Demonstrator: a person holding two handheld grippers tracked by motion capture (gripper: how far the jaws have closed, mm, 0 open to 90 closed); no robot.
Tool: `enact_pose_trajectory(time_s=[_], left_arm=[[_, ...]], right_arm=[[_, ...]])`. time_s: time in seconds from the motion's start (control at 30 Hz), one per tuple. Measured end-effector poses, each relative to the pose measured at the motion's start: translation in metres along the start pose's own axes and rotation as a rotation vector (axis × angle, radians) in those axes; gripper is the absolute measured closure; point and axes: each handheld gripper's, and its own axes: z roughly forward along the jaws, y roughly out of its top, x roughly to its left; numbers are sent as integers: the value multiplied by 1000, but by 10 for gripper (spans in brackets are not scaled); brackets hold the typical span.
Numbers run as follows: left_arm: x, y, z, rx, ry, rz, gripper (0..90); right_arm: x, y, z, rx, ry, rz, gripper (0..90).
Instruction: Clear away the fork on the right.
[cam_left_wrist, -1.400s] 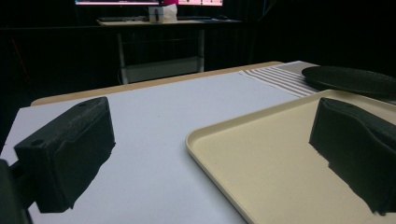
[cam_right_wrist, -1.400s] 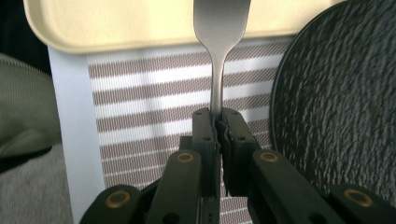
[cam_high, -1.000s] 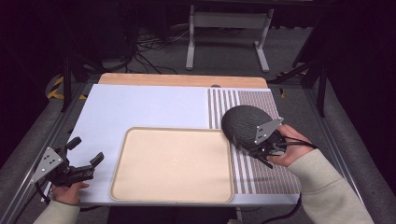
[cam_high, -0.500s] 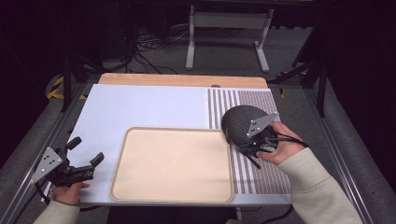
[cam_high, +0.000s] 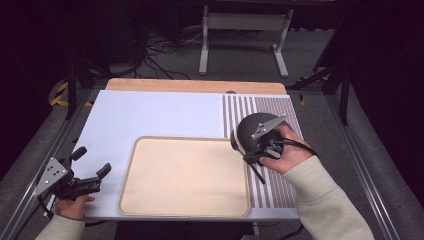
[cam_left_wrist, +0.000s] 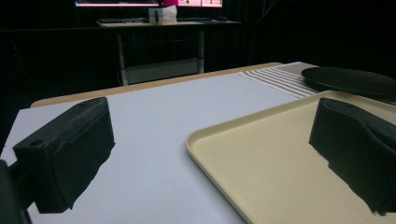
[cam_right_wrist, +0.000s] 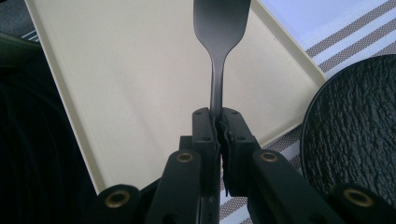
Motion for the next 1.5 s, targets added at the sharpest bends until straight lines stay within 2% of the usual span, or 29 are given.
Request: enact_pose_trajectory(time_s=[0.07,0.1,0.2,0.4,0.63,1.03,1.43,1.5], left_arm=[[0,0,0,2,-1,1,5],[0,0,0,-1,0,1,5],[0,0,0,3,-1,2,5],[0,0,0,0,-1,2,5],[1,0,-1,0,-2,1,5],[1,0,-1,0,-1,-2,5],[1,0,0,2,-3,-1,6],[1,0,0,2,-4,-1,6]], right_arm=[[1,1,1,1,-2,7,851],[2,3,3,2,0,35,851],[4,6,6,7,17,71,851],[9,12,16,27,41,108,851],[12,20,27,31,42,163,851],[15,27,40,49,43,196,851],[14,27,59,84,49,267,850],[13,27,64,102,48,293,851]])
